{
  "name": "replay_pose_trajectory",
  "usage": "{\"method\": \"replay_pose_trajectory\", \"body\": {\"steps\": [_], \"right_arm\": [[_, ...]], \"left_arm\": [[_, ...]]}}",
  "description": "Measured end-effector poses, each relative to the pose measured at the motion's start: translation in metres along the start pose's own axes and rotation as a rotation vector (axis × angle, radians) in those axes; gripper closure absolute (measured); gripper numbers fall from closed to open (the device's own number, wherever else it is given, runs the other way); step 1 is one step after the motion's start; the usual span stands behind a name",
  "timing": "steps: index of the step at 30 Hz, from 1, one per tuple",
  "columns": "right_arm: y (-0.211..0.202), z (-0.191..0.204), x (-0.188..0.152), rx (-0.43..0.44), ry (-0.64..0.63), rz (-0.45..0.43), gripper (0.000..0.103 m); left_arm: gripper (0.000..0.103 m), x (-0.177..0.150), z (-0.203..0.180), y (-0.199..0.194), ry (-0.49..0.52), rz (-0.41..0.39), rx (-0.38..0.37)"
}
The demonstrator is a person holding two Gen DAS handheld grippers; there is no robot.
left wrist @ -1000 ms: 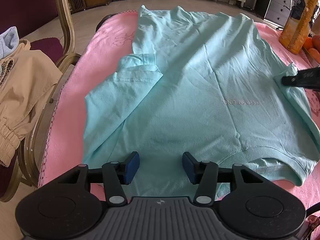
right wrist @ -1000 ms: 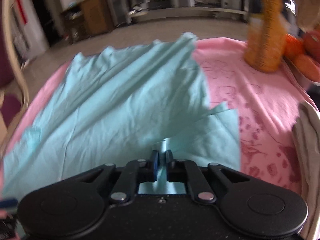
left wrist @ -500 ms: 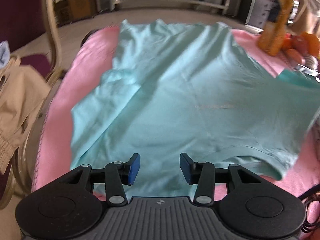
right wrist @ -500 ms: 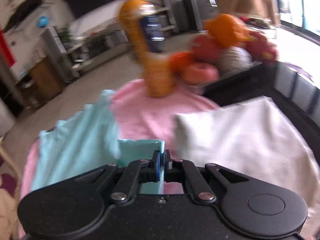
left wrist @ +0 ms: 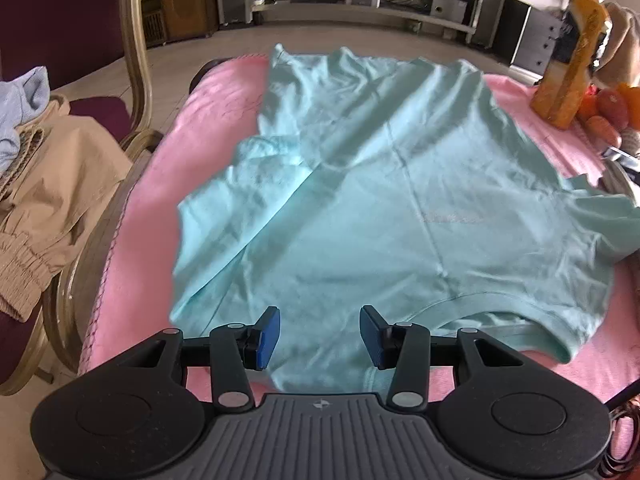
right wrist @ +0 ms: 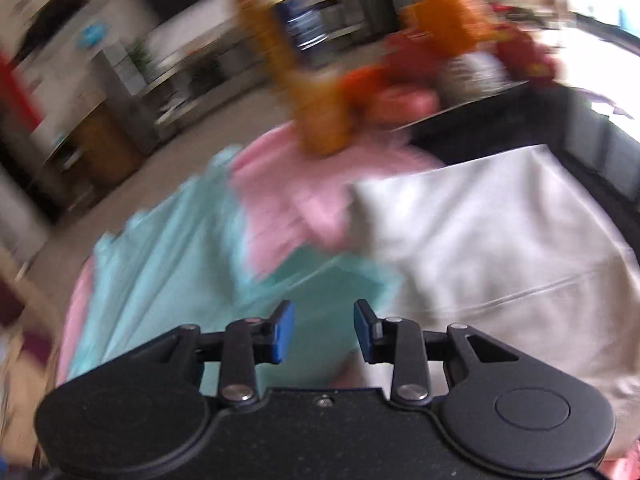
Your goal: Fold clothes
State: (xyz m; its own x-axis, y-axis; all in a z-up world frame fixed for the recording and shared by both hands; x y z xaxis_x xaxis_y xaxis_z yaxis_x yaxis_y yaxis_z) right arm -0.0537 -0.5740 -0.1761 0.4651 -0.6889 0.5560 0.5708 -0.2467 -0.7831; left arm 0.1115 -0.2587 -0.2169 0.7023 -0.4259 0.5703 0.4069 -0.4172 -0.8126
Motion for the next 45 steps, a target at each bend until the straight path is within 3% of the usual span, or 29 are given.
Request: {"method": "replay_pose_trajectory", "body": {"steps": [4,9,10,13,14,18,22,27,31,36,41,45], "right_arm": [[0.026,0.025,-0.029,-0.031,-0.111,0.184,0.073],[0.041,0.023,-0.043,-0.047,-0.039,0.27,0.073],[0.044,0.022,-0.043,-0.045,-0.02,0.272,0.074],[0.051,0.023,-0.045,-0.041,-0.005,0.267,0.097],[0.05,0.024,-0.047,-0.056,-0.018,0.258,0.098],[0.043,0.019,-0.057,-0.124,-0.058,0.252,0.099],[0.039,0.017,-0.061,-0.125,-0.085,0.255,0.096],[0.018,0.031,-0.054,-0.024,-0.09,0.186,0.085],[0.022,0.063,-0.054,0.071,-0.197,0.155,0.085],[0.04,0.096,-0.067,0.012,-0.406,0.116,0.085],[0.041,0.09,-0.09,-0.038,-0.497,0.198,0.085],[0.026,0.071,-0.098,-0.04,-0.467,0.303,0.085]], "left_arm": [[0.059,-0.001,0.0,0.002,-0.008,0.015,0.001],[0.059,-0.004,-0.002,0.001,-0.004,0.019,-0.007],[0.059,-0.005,-0.002,0.001,-0.004,0.021,-0.007],[0.059,-0.005,-0.002,0.001,-0.009,0.023,-0.006],[0.059,-0.005,-0.001,0.001,-0.013,0.023,-0.005],[0.059,-0.007,0.001,-0.002,-0.023,0.025,-0.005],[0.059,-0.01,0.003,-0.004,-0.021,0.031,0.001],[0.06,-0.012,0.007,-0.017,-0.049,0.014,-0.011],[0.071,-0.013,0.002,-0.007,-0.033,0.025,-0.046],[0.071,-0.02,-0.012,0.008,0.087,0.036,-0.002],[0.071,-0.032,-0.013,-0.003,0.136,0.112,0.016],[0.073,-0.051,-0.012,-0.017,0.136,0.187,0.002]]}}
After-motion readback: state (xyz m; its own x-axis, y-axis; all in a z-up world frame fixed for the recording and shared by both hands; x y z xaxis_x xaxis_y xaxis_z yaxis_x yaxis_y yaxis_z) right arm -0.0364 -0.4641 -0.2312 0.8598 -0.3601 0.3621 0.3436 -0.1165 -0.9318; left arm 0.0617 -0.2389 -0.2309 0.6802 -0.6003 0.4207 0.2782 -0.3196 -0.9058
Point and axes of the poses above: each gripper's, at about its wrist camera, not at the fingertips, and y roughly the way its jaws point, z to its left, x to its top, the point moved 6 cm from there along y, roughly the way its jaws point, and after that the axes turned 7 degrees about -x, right-handed, at the moved point
